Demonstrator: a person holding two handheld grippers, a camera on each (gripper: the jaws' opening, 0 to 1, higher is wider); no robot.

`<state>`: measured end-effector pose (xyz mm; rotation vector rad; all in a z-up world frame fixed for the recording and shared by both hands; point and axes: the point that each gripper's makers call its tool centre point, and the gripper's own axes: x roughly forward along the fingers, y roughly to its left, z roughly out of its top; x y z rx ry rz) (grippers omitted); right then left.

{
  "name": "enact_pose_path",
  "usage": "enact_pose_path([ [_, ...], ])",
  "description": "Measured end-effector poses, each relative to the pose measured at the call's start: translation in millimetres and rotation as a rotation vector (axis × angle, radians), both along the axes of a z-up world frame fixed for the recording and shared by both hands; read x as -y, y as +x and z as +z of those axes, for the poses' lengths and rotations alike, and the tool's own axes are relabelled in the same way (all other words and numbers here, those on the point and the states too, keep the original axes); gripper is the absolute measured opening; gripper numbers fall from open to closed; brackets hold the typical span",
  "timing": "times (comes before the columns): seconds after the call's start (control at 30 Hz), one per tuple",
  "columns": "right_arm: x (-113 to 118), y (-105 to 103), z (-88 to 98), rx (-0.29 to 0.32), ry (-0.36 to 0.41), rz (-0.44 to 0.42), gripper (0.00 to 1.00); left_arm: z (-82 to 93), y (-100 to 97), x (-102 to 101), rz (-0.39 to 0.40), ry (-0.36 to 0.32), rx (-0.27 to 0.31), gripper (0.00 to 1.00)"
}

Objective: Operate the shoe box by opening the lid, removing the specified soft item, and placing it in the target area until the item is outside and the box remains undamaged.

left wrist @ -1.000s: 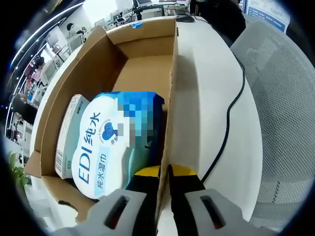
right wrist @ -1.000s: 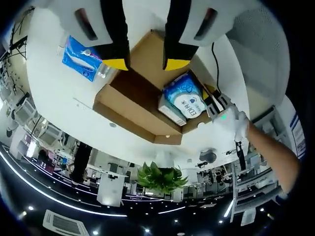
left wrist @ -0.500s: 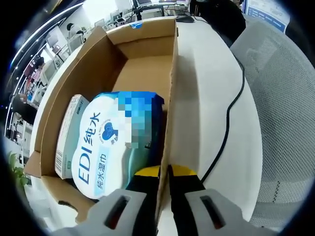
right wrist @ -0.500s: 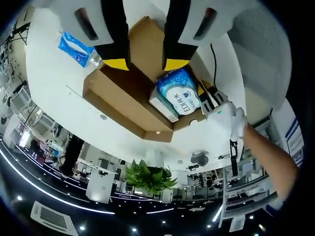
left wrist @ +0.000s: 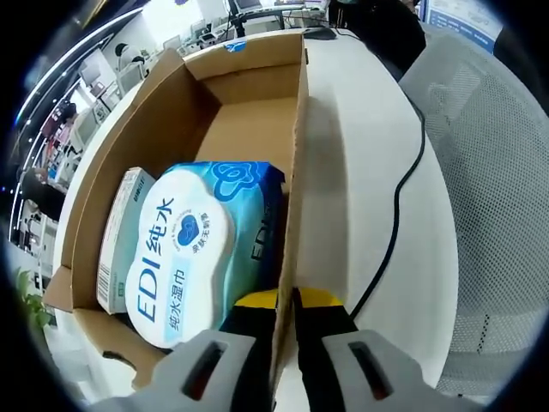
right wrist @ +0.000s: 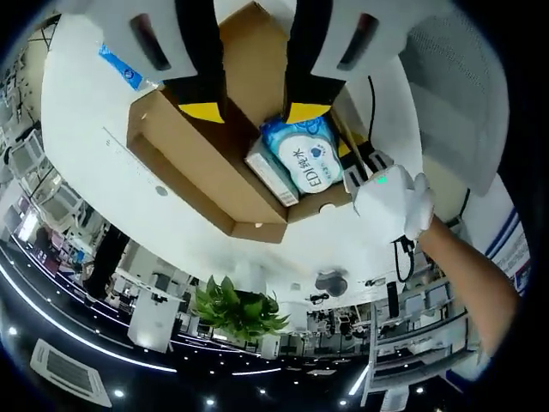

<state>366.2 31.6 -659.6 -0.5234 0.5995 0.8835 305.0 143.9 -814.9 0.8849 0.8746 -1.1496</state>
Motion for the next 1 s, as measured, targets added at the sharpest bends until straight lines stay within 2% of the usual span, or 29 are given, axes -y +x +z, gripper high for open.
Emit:
enact_pose_path([
  [0.1,-8.2,4.9,-2.1,0.003,-0.031,0.052,0.24,0.2,0.2,0.3,-0.001,-0.001,0.001,0.04],
  [0.23,-15.4,14.7,-1.9,0.004,-0.032,0.062,0.24,0.3,0.2,0.5,-0.001,-0.001,0.0,0.04],
  [0.57,-51.0,28.7,-25.6,-0.019,-0.017,0.11,0.24,0.3,-0.3,0.3,-0.002,-0.001,0.0,0.04],
  [0.83,-69.9,41.5,-41.5,-0.073,0.013,0.112,0.24,0.2,-0.7,0.6,-0.002,-0.003,-0.001,0.04],
  [1.0,-73.5,43.7,-51.5,-0.107,0.002,0.115,0.23,-0.8,0.1,0.9,-0.001,-0.004,-0.001,0.04],
])
